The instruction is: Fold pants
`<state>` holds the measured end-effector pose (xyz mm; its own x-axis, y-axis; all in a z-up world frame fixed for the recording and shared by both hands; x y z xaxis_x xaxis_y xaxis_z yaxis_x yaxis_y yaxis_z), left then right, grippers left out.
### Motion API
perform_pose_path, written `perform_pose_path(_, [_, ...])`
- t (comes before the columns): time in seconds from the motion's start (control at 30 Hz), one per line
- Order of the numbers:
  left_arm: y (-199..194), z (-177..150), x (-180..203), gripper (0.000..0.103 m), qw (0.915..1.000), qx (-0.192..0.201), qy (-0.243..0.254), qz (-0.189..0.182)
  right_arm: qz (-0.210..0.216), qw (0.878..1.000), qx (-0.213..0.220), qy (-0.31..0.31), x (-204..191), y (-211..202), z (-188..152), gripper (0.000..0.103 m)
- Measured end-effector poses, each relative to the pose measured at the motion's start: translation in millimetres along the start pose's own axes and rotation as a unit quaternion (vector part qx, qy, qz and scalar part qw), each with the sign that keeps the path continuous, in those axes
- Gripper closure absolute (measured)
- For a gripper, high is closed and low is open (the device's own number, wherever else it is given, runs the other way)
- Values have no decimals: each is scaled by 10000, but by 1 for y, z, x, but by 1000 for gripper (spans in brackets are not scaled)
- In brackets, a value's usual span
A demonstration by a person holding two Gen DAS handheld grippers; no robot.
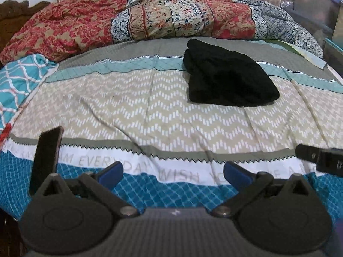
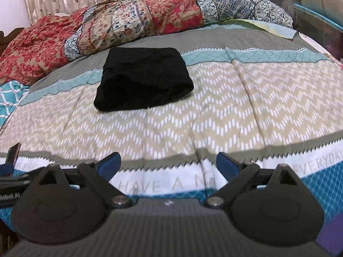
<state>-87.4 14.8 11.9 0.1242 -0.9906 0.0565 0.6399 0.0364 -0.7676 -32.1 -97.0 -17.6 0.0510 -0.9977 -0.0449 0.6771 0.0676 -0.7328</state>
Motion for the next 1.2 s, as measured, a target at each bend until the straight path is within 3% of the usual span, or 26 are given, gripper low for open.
perform_pose_path(0.53, [-11,-17,8,0,9993,-303,-18,224,341,9976,-96,587,12,-30,-20,5])
perform_pose_path(1.2, [-28,-18,12,0,9987,-236,126,443,774,9959,-87,454,-8,-62,-32,5])
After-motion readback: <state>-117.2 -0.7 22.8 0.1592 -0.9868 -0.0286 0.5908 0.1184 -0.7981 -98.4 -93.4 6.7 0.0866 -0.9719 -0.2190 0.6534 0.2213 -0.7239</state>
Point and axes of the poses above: each gripper's, at about its wrist camera, not at the fingertips, and y roughly the way its jaws point, x to its right, z to its top, the point moved 10 cm from there along y, roughly the way its jaws point, and after that the axes turned 5 degrees about -z, right-handed, at the moved point
